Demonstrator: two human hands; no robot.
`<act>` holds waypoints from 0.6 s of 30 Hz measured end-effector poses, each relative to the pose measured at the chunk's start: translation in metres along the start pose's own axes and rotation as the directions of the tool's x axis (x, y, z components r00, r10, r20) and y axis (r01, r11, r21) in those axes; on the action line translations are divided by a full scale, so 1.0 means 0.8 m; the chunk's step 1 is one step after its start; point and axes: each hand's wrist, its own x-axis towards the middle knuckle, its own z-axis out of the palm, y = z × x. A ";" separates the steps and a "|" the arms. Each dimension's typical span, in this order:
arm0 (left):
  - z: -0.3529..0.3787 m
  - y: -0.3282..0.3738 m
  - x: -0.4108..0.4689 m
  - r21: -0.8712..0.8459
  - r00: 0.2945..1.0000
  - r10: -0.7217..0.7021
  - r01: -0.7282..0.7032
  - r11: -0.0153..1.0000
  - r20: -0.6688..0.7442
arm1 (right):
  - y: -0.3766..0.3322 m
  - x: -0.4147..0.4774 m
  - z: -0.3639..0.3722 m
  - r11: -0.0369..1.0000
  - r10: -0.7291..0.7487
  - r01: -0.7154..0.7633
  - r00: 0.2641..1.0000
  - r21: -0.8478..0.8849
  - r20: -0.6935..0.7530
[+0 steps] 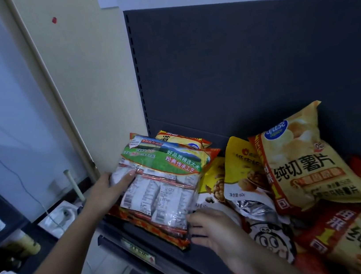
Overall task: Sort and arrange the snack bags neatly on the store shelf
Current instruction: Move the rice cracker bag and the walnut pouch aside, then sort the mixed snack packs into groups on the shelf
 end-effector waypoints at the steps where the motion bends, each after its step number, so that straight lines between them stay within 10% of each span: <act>1: -0.002 -0.001 0.002 -0.021 1.000 0.000 0.000 1.000 -0.001 | 0.001 0.006 0.002 0.999 0.013 -0.013 1.000 0.035 0.012; 18: -0.024 0.015 -0.050 -0.395 0.965 -0.013 -0.095 0.914 -0.261 | -0.004 -0.005 0.023 0.982 -0.183 0.182 0.983 0.045 0.019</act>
